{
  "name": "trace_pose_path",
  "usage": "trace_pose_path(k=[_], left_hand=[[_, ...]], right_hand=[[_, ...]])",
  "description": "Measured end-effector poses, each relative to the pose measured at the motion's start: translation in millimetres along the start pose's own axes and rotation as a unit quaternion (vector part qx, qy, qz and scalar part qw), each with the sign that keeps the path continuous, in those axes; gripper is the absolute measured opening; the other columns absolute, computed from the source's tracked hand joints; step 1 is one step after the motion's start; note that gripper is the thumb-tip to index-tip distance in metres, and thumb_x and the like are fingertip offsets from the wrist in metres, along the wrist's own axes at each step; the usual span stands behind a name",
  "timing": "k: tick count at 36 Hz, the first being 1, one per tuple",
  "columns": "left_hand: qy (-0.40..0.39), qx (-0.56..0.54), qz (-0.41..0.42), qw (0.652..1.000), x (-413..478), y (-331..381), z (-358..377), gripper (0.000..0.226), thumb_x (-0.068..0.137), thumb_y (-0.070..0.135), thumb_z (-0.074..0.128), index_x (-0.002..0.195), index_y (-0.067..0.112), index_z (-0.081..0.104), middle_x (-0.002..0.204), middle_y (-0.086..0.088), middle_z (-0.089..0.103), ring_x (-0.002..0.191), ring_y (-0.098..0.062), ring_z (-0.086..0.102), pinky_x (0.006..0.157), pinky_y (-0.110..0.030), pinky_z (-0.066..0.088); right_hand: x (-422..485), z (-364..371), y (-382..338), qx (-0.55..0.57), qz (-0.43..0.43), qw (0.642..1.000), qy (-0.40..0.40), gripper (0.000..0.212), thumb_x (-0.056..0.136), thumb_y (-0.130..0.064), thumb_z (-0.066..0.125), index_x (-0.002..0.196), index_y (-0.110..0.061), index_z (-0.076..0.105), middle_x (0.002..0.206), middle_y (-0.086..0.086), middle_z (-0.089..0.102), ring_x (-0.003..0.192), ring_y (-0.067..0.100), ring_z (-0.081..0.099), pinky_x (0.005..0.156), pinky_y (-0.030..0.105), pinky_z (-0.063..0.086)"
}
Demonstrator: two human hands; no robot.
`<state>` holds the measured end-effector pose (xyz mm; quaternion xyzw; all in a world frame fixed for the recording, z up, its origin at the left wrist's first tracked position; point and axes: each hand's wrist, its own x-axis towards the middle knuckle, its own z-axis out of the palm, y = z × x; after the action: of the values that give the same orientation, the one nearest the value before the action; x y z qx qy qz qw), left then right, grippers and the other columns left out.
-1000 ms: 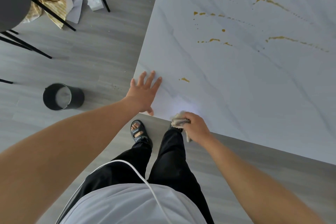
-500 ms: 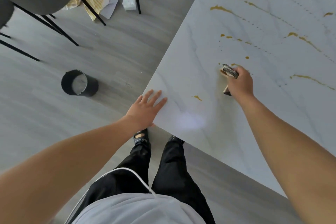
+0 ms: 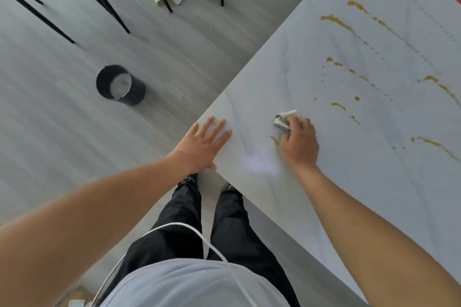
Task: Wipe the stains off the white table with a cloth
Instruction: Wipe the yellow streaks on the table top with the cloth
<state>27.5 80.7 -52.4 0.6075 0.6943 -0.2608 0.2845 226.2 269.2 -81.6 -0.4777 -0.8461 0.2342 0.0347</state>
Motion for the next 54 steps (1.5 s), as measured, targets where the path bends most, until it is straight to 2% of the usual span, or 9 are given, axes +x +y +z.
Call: trace_pose_path(k=[5,12,19,24,31,38,42,47,54], left_hand=[[-0.006,0.002,-0.005,1.0,-0.8,0.1,-1.1,0.108,0.096,0.064,0.054,0.159,0.023,-0.024,0.166,-0.011,-0.031,0.153,-0.04,-0.024,0.126,-0.054,0.004],[-0.006,0.007,-0.007,1.0,-1.3,2.5,-2.8,0.11,0.095,0.064,0.055,0.158,0.022,-0.025,0.166,-0.012,-0.03,0.153,-0.041,-0.022,0.127,-0.054,0.006],[0.0,0.012,-0.003,1.0,-0.5,1.9,-2.3,0.112,0.094,0.065,0.057,0.159,0.021,-0.023,0.167,-0.014,-0.027,0.154,-0.042,-0.019,0.126,-0.055,0.009],[0.01,0.021,0.005,1.0,-0.8,0.7,-0.6,0.112,0.093,0.067,0.054,0.16,0.021,-0.023,0.167,-0.014,-0.025,0.154,-0.042,-0.017,0.126,-0.055,0.011],[0.016,0.019,0.009,1.0,-1.1,-0.9,0.2,0.111,0.094,0.067,0.053,0.16,0.019,-0.022,0.167,-0.016,-0.025,0.154,-0.043,-0.016,0.126,-0.056,0.012],[0.027,0.012,0.012,0.999,1.4,-2.6,5.2,0.113,0.092,0.068,0.056,0.161,0.02,-0.02,0.168,-0.015,-0.023,0.155,-0.043,-0.015,0.125,-0.056,0.013],[0.029,0.015,0.02,0.999,2.5,-4.4,7.6,0.111,0.093,0.069,0.053,0.16,0.02,-0.021,0.167,-0.015,-0.025,0.154,-0.042,-0.017,0.125,-0.056,0.013],[0.032,0.02,0.022,0.999,1.1,-5.5,7.3,0.11,0.093,0.069,0.052,0.161,0.019,-0.02,0.167,-0.015,-0.025,0.155,-0.042,-0.016,0.125,-0.055,0.014],[0.033,0.0,0.03,0.999,0.6,-9.1,8.0,0.109,0.092,0.07,0.054,0.162,0.023,-0.015,0.168,-0.012,-0.022,0.155,-0.04,-0.016,0.126,-0.055,0.013]], right_hand=[[-16.6,10.8,8.6,-0.051,-0.222,0.97,-0.089,0.039,0.071,-0.009,0.064,0.108,-0.02,0.062,0.096,0.006,0.056,0.086,0.032,0.058,0.052,0.037,0.052],[-1.3,4.5,-10.1,0.044,0.068,0.996,0.034,0.037,0.083,-0.007,0.051,0.115,-0.019,0.062,0.113,0.008,0.057,0.105,0.031,0.054,0.068,0.036,0.044],[-28.1,18.0,-6.0,-0.042,-0.23,0.97,-0.064,0.04,0.068,-0.003,0.068,0.105,-0.018,0.066,0.099,0.006,0.061,0.084,0.033,0.059,0.051,0.035,0.051],[-27.1,14.0,-15.5,0.032,0.058,0.997,0.04,0.037,0.079,-0.004,0.055,0.111,-0.018,0.066,0.108,0.007,0.06,0.098,0.032,0.056,0.064,0.033,0.044],[-56.4,31.5,-24.7,-0.03,-0.269,0.959,-0.084,0.049,0.065,-0.004,0.073,0.105,-0.025,0.054,0.095,0.006,0.06,0.082,0.031,0.059,0.049,0.032,0.048],[-41.3,23.5,-35.3,0.03,0.029,0.999,0.013,0.036,0.077,-0.009,0.049,0.109,-0.015,0.064,0.105,0.008,0.058,0.096,0.033,0.054,0.064,0.037,0.047],[-71.9,37.4,-47.6,-0.019,-0.129,0.991,-0.035,0.032,0.073,-0.006,0.063,0.104,-0.015,0.064,0.096,0.007,0.059,0.085,0.032,0.056,0.055,0.034,0.05],[-80.1,36.0,-39.6,-0.04,-0.331,0.931,-0.147,0.029,0.077,-0.013,0.048,0.102,-0.015,0.063,0.093,0.005,0.058,0.087,0.029,0.058,0.053,0.032,0.047],[-50.4,27.7,-38.3,0.016,0.049,0.998,0.028,0.038,0.078,-0.008,0.05,0.112,-0.017,0.064,0.112,0.009,0.058,0.099,0.034,0.054,0.067,0.04,0.05]])
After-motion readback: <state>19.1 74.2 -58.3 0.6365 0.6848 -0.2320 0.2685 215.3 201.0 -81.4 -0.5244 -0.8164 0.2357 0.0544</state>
